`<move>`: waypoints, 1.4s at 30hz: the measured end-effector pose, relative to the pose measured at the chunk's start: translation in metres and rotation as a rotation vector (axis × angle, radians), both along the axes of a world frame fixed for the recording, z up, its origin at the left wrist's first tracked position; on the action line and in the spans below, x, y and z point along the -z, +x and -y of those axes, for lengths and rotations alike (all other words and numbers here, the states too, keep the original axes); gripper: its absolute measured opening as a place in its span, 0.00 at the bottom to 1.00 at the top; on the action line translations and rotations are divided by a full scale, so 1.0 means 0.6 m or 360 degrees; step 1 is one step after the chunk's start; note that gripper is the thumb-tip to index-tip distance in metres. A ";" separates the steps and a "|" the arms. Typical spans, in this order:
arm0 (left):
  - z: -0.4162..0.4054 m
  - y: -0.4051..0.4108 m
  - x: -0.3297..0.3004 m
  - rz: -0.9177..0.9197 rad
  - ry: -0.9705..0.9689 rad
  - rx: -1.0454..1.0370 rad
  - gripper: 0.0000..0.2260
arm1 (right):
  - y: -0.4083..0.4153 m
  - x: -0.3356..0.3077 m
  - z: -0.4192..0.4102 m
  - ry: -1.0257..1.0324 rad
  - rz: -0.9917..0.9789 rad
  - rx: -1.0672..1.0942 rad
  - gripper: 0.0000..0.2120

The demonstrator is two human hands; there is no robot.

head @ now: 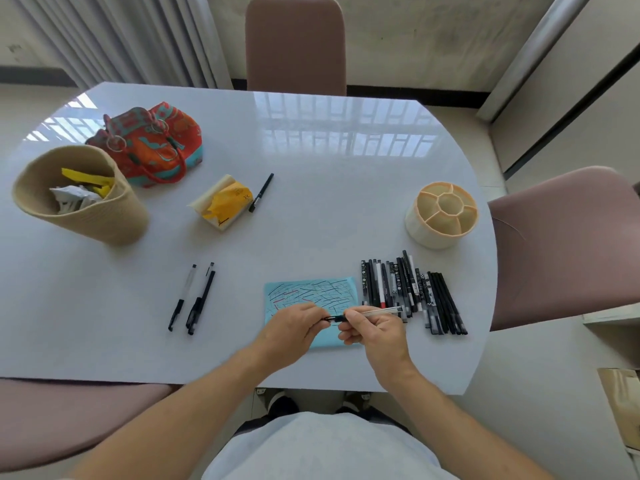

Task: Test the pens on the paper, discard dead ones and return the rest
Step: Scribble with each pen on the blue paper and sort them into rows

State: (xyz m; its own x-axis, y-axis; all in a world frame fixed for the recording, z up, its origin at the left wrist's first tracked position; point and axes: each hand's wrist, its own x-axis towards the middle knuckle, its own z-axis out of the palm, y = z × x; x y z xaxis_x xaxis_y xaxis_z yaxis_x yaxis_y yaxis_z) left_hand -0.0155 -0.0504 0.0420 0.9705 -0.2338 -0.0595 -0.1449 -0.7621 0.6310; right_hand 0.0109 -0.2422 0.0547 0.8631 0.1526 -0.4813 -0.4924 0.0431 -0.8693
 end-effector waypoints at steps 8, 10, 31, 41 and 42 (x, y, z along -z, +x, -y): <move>-0.022 -0.012 0.008 0.0058 -0.0012 -0.0073 0.06 | 0.013 0.006 0.004 0.0006 -0.0148 0.0181 0.08; -0.088 -0.030 0.022 0.0002 0.0008 -0.0412 0.04 | 0.059 0.004 0.065 -0.0023 -0.0247 0.0657 0.06; -0.093 -0.091 0.115 -0.0223 0.0286 -0.0090 0.09 | -0.033 0.119 -0.035 -0.0772 0.0480 -0.0544 0.09; -0.091 -0.094 0.119 -0.0190 0.0250 -0.0173 0.09 | -0.024 0.129 -0.046 -0.1098 0.0567 -0.0598 0.07; -0.091 -0.094 0.119 -0.0191 0.0241 -0.0177 0.09 | -0.019 0.128 -0.039 -0.1127 0.0523 -0.0548 0.06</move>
